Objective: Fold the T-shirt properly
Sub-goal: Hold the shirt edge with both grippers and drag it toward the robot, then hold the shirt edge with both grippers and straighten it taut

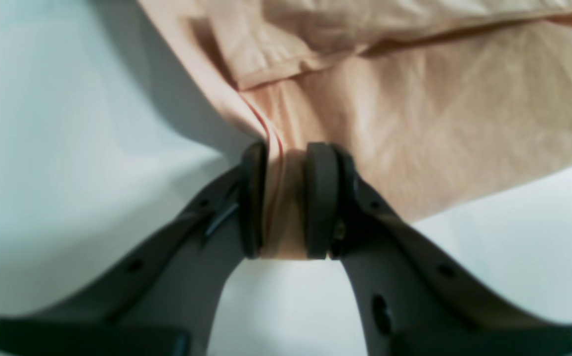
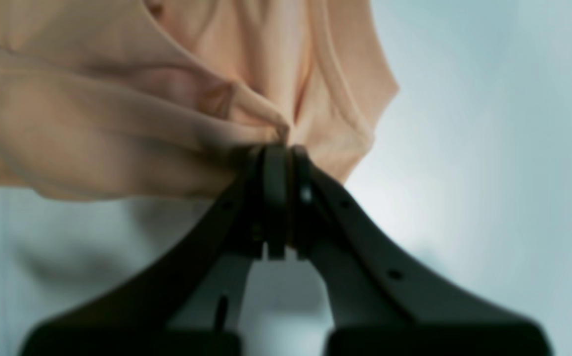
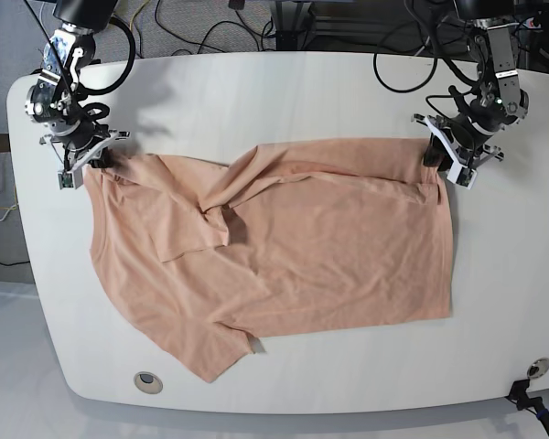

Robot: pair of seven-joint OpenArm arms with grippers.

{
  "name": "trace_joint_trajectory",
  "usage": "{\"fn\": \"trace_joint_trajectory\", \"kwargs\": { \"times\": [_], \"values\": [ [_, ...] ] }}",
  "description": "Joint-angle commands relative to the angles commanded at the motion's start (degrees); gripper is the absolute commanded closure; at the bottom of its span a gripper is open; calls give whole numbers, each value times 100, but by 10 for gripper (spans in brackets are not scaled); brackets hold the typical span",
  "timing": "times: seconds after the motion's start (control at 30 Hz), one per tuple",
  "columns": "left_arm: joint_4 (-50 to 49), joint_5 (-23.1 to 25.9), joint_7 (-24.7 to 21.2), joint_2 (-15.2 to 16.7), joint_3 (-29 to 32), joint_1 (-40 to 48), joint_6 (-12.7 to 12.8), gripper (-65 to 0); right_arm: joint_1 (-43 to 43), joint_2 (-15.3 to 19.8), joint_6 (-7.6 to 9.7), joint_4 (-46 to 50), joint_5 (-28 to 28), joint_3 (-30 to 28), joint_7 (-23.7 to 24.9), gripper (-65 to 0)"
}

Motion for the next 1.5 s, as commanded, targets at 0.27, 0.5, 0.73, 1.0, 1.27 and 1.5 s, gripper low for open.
{"fn": "trace_joint_trajectory", "kwargs": {
  "times": [0.27, 0.5, 0.73, 1.0, 1.27, 1.5],
  "values": [
    [879, -9, 0, -246, -598, 1029, -62, -117, -1275, -70, -9, 949, 0, 0, 0, 0],
    [993, 0, 0, -396, -1090, 1327, -409, -117, -2092, -457, -9, 1530, -9, 0, 0, 0],
    [1037, -9, 0, -396, -1116, 1591, -409, -117, -2382, -510, -9, 1723, -9, 0, 0, 0],
    [1240, -9, 0, -378, -1451, 1591, -409, -120, -2251, -475, -9, 1697, -62, 97, 0, 0],
    [1213, -18, 0, -369, -1459, 1284, -409, -392, -2154, -475, -9, 1688, -62, 97, 0, 0],
    [519, -958, 352, -404, -1468, 826, -409, -514, -2110, -484, -9, 1688, -62, 97, 0, 0]
  ]
}}
